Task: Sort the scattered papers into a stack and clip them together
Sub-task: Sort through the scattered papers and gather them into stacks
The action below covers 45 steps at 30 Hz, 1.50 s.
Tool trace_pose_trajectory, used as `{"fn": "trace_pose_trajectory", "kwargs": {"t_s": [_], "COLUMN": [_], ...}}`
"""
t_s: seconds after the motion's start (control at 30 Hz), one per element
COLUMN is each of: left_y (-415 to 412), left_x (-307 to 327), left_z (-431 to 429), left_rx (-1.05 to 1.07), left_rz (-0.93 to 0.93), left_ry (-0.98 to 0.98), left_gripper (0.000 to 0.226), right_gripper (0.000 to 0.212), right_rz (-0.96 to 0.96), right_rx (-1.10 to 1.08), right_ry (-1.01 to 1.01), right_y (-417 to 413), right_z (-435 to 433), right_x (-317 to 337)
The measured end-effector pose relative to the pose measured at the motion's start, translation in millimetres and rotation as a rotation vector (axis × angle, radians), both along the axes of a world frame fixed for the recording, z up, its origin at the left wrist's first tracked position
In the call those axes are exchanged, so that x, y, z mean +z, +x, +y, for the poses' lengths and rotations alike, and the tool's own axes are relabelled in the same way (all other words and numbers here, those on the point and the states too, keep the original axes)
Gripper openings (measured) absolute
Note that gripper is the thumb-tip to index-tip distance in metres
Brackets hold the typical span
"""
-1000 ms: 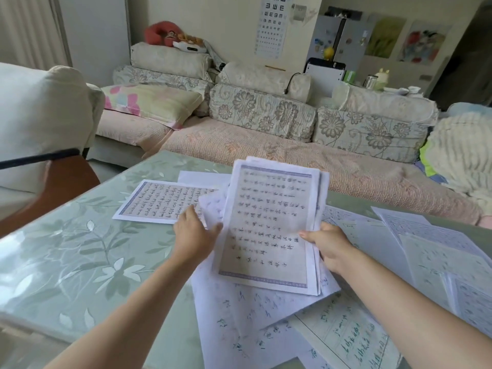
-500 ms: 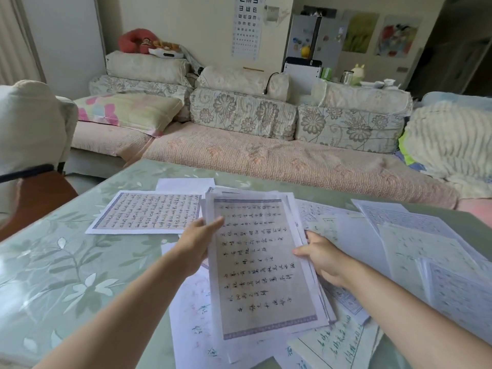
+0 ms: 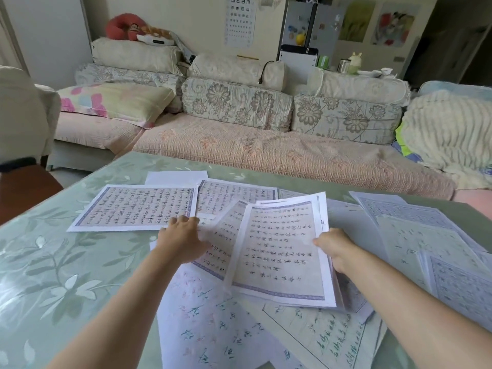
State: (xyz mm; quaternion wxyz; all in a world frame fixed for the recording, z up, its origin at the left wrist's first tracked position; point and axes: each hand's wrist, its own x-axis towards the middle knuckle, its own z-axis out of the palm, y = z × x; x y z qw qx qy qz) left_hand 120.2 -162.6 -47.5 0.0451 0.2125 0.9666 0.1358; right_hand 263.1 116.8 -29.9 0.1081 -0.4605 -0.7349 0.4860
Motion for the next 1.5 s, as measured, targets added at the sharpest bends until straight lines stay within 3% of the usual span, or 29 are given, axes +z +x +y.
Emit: {"fn": "trace_pose_trajectory", "kwargs": {"t_s": [0.1, 0.23, 0.3, 0.43, 0.53, 0.67, 0.83, 0.9, 1.0, 1.07, 1.13, 1.4, 1.5], "left_y": [-5, 1, 6, 9, 9, 13, 14, 10, -3, -8, -9, -8, -5], "left_x": [0, -1, 0, 12, 15, 19, 22, 19, 3, -10, -19, -23, -22], "left_z": [-2, 6, 14, 20, 19, 19, 11, 4, -10, -19, -22, -20, -18], "left_rx": [0.002, -0.053, -0.057, 0.156, 0.209, 0.126, -0.037, -0.063, -0.026, -0.009, -0.005, 0.021, 0.068], "left_rz": [-0.159, -0.089, -0.158, -0.33, -0.425, -0.573, -0.592, -0.443, 0.041, 0.03, 0.009, 0.28, 0.285], "left_ry": [0.035, 0.026, 0.147, 0.415, 0.484, 0.548, 0.557, 0.485, 0.141, 0.032, -0.023, -0.075, 0.043], "left_gripper": [0.088, 0.062, 0.056, 0.048, 0.028, 0.025, 0.011, 0.026, 0.045, 0.081, 0.094, 0.046, 0.03], "right_gripper": [0.025, 0.038, 0.039, 0.05, 0.059, 0.044, 0.037, 0.038, 0.041, 0.04, 0.039, 0.036, 0.037], "right_rz": [-0.055, -0.059, -0.051, -0.033, -0.055, -0.056, -0.016, -0.043, -0.025, -0.029, -0.043, -0.03, -0.021], "right_rx": [-0.006, -0.049, -0.05, -0.079, -0.078, -0.058, 0.128, 0.22, 0.243, 0.237, 0.233, 0.211, 0.214], "right_ry": [0.016, 0.026, -0.028, -0.092, -0.086, -0.093, -0.115, -0.026, 0.052, 0.053, 0.036, -0.019, -0.026], "right_y": [-14, -36, -47, -59, -58, -49, -36, -31, -23, -20, -16, 1, 4], "right_z": [-11, -30, -39, -48, -47, -43, -39, -38, -34, -29, -24, -8, -7], "right_x": [-4, -3, -3, -3, -4, -10, -8, -6, -2, -2, -3, -6, -8]}}
